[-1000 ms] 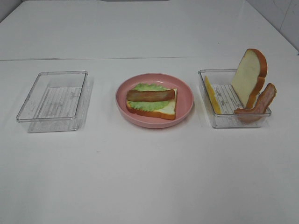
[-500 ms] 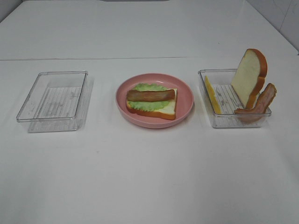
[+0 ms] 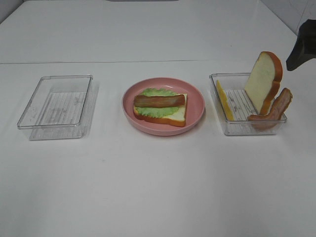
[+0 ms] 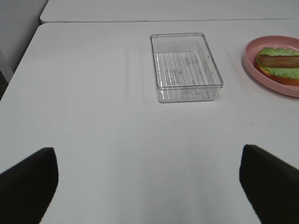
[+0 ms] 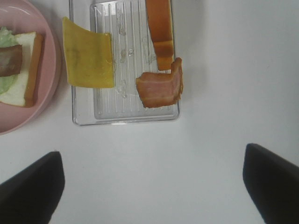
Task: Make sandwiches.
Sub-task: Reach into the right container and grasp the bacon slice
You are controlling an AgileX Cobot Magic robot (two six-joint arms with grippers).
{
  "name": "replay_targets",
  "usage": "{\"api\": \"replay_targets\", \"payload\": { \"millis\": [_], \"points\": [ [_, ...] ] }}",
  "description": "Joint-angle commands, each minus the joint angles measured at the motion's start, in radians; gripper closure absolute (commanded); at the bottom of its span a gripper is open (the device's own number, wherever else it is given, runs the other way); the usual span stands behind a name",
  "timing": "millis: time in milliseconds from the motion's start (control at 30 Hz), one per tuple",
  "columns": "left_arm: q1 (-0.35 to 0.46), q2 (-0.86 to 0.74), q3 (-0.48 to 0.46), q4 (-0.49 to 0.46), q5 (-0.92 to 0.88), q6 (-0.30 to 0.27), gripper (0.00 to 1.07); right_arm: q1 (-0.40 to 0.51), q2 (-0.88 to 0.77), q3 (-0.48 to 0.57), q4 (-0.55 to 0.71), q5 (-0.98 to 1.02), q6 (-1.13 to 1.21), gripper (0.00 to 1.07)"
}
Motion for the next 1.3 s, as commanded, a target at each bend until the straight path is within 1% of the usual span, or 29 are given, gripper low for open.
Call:
{"api": "replay_targets", "payload": {
  "millis": [33, 67, 133, 267, 333, 533, 933, 1300],
  "points": [
    [-0.005, -0.020, 0.006, 0.001, 0.001, -0.005, 0.09, -0.002, 0.059, -0.062, -0.003, 0.025, -0.019, 0.09],
    [-0.005, -0.020, 0.006, 0.001, 0.001, -0.005, 0.09, -0.002, 0.059, -0.062, -0.003, 0.025, -0.019, 0.09],
    [-0.005, -0.020, 0.006, 0.001, 0.001, -0.005, 0.09, -0.002, 0.110, -0.111, -0.003, 0.039, -0.024, 0.09],
    [-0.005, -0.020, 0.006, 0.001, 0.001, -0.005, 0.09, -0.002, 0.154, -0.149, -0.002, 0.049, -0.025, 0.09],
    [-0.005, -0.020, 0.006, 0.001, 0.001, -0.005, 0.09, -0.002, 0.206, -0.176, -0.002, 0.059, -0.032, 0.09],
    [-0.005, -0.020, 0.006, 0.001, 0.001, -0.005, 0.09, -0.002, 0.251, -0.177, -0.002, 0.061, -0.050, 0.09],
    [-0.005, -0.020, 0.006, 0.001, 0.001, -0.005, 0.09, -0.003, 0.273, -0.177, -0.008, 0.012, -0.051, 0.09],
    [-0.005, -0.020, 0.006, 0.001, 0.001, -0.005, 0.09, -0.003, 0.377, -0.177, -0.018, -0.033, -0.074, 0.09]
  ]
}}
